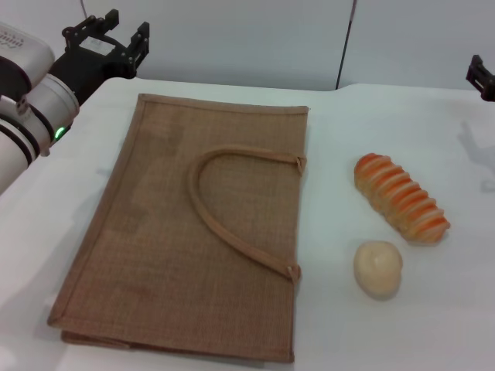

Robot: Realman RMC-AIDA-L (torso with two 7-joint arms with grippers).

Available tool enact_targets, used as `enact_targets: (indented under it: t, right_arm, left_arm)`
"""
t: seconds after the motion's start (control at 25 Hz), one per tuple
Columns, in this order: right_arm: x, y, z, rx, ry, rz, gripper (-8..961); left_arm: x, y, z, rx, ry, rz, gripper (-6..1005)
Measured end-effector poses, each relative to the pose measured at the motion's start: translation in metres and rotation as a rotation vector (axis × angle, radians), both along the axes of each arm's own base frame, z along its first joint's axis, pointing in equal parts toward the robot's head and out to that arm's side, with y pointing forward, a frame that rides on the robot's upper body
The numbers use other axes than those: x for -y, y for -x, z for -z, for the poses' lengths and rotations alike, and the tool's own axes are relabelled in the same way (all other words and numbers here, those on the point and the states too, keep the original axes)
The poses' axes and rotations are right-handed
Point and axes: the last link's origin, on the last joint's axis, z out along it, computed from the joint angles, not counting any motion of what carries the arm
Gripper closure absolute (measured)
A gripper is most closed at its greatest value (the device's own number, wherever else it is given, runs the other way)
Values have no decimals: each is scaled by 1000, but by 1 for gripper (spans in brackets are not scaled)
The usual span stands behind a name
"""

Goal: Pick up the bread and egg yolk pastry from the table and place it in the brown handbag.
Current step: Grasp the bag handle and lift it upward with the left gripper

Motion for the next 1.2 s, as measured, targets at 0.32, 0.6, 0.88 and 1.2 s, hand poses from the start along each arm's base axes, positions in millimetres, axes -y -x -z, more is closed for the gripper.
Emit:
enact_targets:
  t: [0.32,0.6,0.88,1.2]
  right_arm:
    - [0,0,0,0,1,1,112]
    - [0,0,0,0,1,1,112]
    - [0,0,0,0,1,1,112]
    - [4,-9,-3,5,1,24,112]
  left_arm:
    - [0,0,-1,2,-2,0,495]
    - [0,0,-1,4,-4,1,498]
    - [0,-1,1,0,6,4,502]
    - [-5,-21,17,-17,167,-22,506]
